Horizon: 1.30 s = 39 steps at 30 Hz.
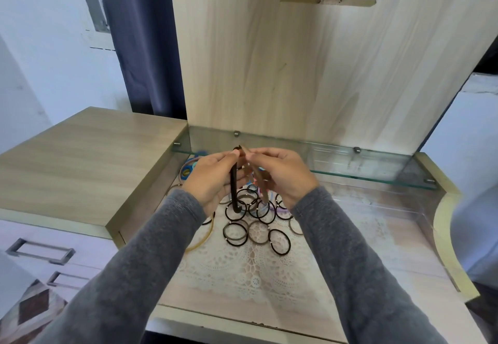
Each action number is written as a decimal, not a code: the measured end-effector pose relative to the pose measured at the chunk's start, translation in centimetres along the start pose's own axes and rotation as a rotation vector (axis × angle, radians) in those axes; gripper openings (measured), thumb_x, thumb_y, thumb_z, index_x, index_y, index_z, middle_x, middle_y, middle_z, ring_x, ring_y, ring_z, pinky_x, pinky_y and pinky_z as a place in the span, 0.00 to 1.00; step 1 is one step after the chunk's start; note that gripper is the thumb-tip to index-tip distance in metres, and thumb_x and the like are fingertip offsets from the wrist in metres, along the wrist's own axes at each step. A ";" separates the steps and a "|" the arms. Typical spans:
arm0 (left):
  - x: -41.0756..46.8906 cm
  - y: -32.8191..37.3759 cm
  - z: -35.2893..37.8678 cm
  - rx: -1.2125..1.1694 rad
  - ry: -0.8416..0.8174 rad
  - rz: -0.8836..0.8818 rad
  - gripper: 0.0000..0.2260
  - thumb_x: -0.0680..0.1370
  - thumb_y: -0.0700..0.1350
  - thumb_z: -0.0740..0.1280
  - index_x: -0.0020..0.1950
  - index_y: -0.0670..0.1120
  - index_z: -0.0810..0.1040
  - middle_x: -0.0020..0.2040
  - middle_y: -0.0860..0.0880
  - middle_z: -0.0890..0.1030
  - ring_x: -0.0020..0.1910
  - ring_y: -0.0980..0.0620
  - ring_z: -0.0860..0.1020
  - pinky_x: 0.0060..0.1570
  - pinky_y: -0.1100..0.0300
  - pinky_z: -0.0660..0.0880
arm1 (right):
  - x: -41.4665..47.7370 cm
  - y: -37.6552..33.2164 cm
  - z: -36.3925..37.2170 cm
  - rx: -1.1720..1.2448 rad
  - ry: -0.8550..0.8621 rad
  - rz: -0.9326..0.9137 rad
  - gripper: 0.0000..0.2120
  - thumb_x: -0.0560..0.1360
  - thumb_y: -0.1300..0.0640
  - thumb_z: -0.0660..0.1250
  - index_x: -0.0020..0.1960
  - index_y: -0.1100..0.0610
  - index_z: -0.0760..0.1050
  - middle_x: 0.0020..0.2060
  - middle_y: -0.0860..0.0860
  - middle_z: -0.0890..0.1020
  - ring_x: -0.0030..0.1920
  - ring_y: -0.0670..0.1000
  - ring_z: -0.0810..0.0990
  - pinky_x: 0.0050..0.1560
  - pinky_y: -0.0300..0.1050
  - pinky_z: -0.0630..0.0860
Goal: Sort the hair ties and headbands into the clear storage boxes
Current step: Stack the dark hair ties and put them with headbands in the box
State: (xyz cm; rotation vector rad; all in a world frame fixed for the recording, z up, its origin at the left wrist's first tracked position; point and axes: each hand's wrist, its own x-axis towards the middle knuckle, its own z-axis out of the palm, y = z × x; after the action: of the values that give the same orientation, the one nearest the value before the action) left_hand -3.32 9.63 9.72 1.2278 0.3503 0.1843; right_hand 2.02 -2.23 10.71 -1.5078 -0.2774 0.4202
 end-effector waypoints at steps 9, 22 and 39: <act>-0.3 0.0 -0.5 -0.051 -0.009 -0.007 0.10 0.83 0.41 0.58 0.56 0.39 0.77 0.42 0.41 0.82 0.36 0.50 0.83 0.36 0.57 0.81 | 0.4 1.3 1.5 -0.020 -0.049 -0.030 0.08 0.75 0.61 0.67 0.53 0.61 0.80 0.40 0.55 0.82 0.36 0.50 0.79 0.45 0.52 0.79; -0.4 0.5 -3.7 -0.051 0.063 -0.071 0.12 0.82 0.44 0.60 0.60 0.40 0.77 0.54 0.44 0.83 0.45 0.49 0.84 0.42 0.56 0.82 | 1.2 1.5 2.3 -0.081 -0.018 -0.078 0.07 0.74 0.56 0.70 0.45 0.60 0.81 0.34 0.50 0.82 0.33 0.46 0.81 0.32 0.37 0.76; -2.0 2.6 -9.8 -0.095 0.156 -0.046 0.12 0.82 0.43 0.59 0.63 0.43 0.74 0.51 0.49 0.85 0.48 0.51 0.84 0.44 0.57 0.79 | 3.5 9.7 6.6 -1.224 -0.103 0.088 0.12 0.74 0.48 0.67 0.53 0.53 0.74 0.51 0.51 0.78 0.51 0.53 0.77 0.49 0.46 0.75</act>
State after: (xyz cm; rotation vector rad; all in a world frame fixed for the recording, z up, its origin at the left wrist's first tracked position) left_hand -8.58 18.51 9.62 1.1132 0.4997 0.2556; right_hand 1.42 5.32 1.12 -2.7027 -0.6133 0.4099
